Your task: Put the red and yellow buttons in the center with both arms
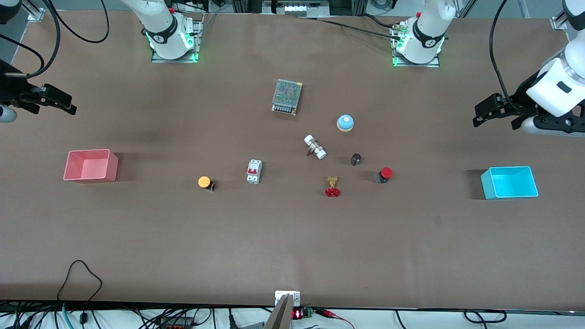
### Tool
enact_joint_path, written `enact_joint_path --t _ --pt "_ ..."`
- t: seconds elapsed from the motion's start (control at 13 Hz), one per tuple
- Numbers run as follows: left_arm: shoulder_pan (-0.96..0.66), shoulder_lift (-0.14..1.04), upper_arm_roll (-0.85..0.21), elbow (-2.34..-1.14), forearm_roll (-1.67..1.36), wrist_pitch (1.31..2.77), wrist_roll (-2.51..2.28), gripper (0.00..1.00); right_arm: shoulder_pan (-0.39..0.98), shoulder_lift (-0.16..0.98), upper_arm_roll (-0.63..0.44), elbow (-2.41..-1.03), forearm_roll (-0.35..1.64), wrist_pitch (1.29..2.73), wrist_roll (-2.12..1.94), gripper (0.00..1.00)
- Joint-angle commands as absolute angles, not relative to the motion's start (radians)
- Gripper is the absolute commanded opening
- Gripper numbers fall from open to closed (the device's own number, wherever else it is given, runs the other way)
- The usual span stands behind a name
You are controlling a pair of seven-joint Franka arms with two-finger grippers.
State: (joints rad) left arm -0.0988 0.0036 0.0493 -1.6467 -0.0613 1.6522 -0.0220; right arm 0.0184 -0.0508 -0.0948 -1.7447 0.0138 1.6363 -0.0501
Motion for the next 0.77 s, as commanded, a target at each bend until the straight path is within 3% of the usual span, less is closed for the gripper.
enact_joint_path --t 0.0,0.69 --pt "-0.121 -0.014 0.058 -1.634 -0.028 1.599 -0.008 1.0 0.009 -0.094 -0.081 -1.767 -0.002 1.617 -0.026 1.0" --pt "-0.124 -0.008 0.06 -1.628 0.018 1.588 -0.006 1.0 0.009 -0.095 -0.084 -1.769 -0.002 1.617 -0.026 1.0"
